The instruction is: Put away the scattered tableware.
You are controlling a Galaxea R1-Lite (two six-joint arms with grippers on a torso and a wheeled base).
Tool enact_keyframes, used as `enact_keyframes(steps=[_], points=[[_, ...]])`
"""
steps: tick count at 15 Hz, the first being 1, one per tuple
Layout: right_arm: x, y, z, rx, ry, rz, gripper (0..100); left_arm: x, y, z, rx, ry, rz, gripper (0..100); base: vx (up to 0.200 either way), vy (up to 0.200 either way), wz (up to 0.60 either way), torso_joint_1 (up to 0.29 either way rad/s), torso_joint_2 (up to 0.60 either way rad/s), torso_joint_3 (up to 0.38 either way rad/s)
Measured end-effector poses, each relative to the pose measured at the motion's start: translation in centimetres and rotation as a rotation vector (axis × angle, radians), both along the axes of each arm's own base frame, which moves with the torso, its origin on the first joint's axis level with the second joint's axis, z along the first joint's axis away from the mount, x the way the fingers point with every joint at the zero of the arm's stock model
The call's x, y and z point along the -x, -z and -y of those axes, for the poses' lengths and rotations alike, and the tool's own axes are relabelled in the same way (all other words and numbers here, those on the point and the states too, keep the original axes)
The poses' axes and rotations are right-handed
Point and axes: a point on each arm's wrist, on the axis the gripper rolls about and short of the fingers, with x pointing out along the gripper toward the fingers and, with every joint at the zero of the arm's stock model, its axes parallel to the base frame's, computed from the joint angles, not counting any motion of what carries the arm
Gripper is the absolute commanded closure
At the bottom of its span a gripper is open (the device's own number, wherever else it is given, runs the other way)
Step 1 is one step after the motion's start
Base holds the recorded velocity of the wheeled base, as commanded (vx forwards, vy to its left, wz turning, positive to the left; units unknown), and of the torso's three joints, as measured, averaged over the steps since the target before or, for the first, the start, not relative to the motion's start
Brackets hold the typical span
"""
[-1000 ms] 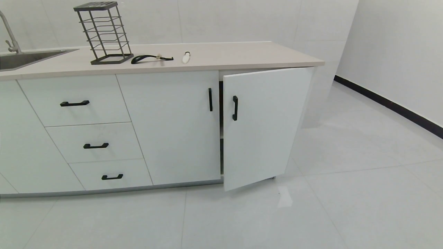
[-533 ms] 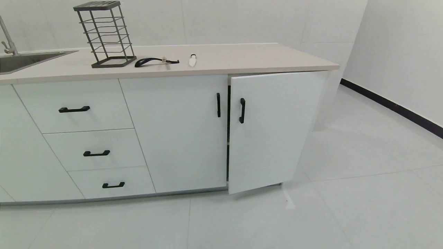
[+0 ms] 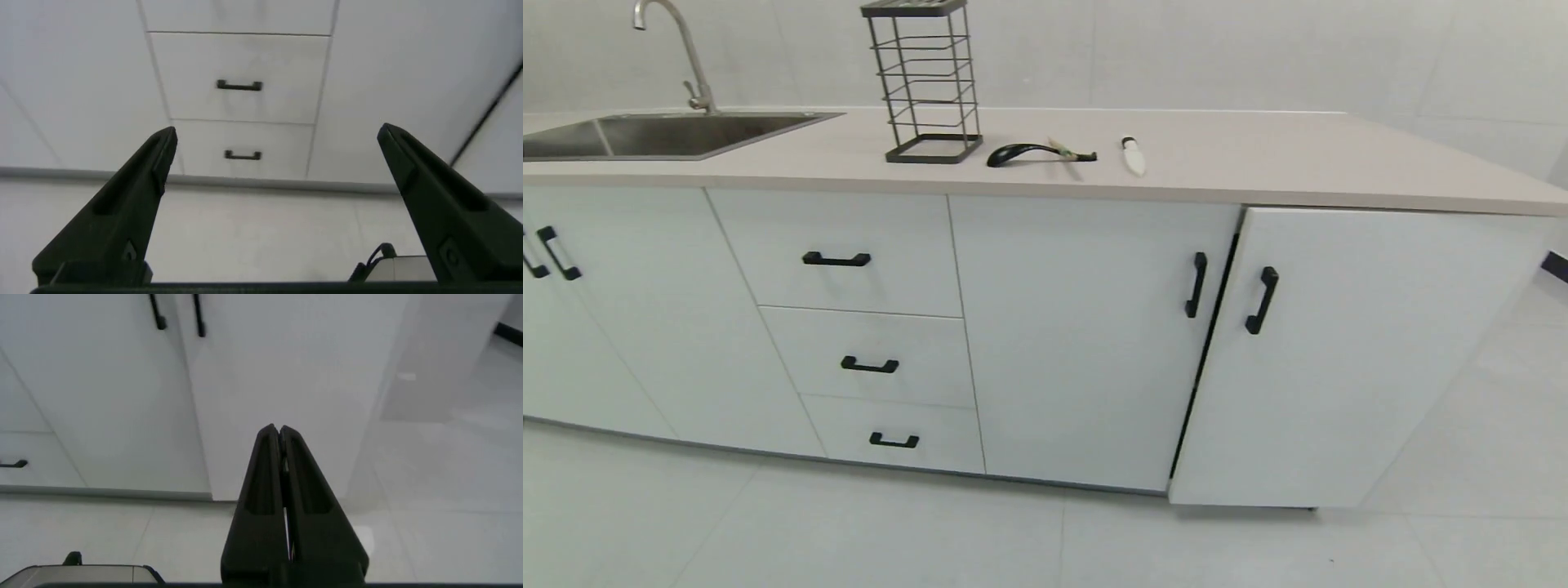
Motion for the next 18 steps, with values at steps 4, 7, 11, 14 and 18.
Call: enact_keyframes(steps=[4, 7, 11, 14, 18], points=[[0.0, 0.01, 0.0, -0.002, -0.001, -0.002, 100, 0.0, 0.0, 0.0, 0.0, -0.002, 0.0, 0, 0.0, 0.05, 0.0, -0.001, 0.0, 0.001], [0.0, 0.04, 0.0, -0.004, -0.001, -0.004, 100, 0.0, 0.0, 0.0, 0.0, -0.001, 0.0, 0, 0.0, 0.2, 0.0, 0.001, 0.0, 0.004], [0.0, 0.04, 0.0, -0.003, 0.0, -0.004, 100, 0.0, 0.0, 0.0, 0.0, -0.001, 0.0, 0, 0.0, 0.2, 0.0, 0.002, 0.0, 0.001], [0.0, 0.03, 0.0, -0.003, -0.001, -0.004, 100, 0.0, 0.0, 0.0, 0.001, -0.001, 0.0, 0, 0.133, 0.2, 0.0, 0.001, 0.01, 0.005], [0.0, 0.02, -0.01, -0.004, -0.001, -0.003, 100, 0.0, 0.0, 0.0, 0.001, -0.001, 0.0, 0, 0.2, 0.0, 0.0, 0.001, 0.0, 0.004]])
